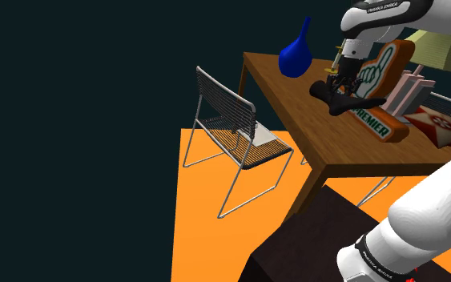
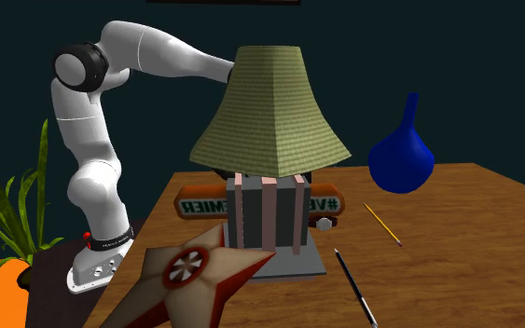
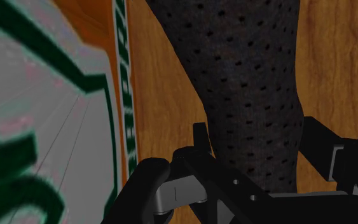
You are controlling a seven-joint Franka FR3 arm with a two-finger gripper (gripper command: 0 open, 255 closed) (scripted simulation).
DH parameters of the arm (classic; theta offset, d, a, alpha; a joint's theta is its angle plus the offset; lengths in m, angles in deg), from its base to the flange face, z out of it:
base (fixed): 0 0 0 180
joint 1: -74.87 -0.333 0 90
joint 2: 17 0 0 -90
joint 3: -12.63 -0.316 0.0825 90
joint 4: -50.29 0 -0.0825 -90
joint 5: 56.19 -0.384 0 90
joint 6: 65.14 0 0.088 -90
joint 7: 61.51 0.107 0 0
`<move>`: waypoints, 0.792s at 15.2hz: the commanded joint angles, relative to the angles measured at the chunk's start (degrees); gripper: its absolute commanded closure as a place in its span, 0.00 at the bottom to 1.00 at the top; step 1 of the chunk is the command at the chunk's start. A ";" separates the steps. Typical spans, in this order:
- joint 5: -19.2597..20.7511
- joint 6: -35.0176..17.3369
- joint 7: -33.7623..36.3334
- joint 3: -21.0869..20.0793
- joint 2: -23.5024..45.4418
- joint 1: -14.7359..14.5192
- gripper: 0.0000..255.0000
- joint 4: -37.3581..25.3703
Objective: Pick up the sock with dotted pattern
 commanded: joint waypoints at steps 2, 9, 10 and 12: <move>0.07 -0.06 -0.10 0.16 0.18 0.13 1.00 0.09; 0.14 1.52 0.07 0.05 -0.13 0.08 1.00 -1.20; 0.15 2.29 0.08 0.04 -0.17 0.08 1.00 -1.94; 0.16 3.82 0.09 0.03 -0.22 0.08 1.00 -3.42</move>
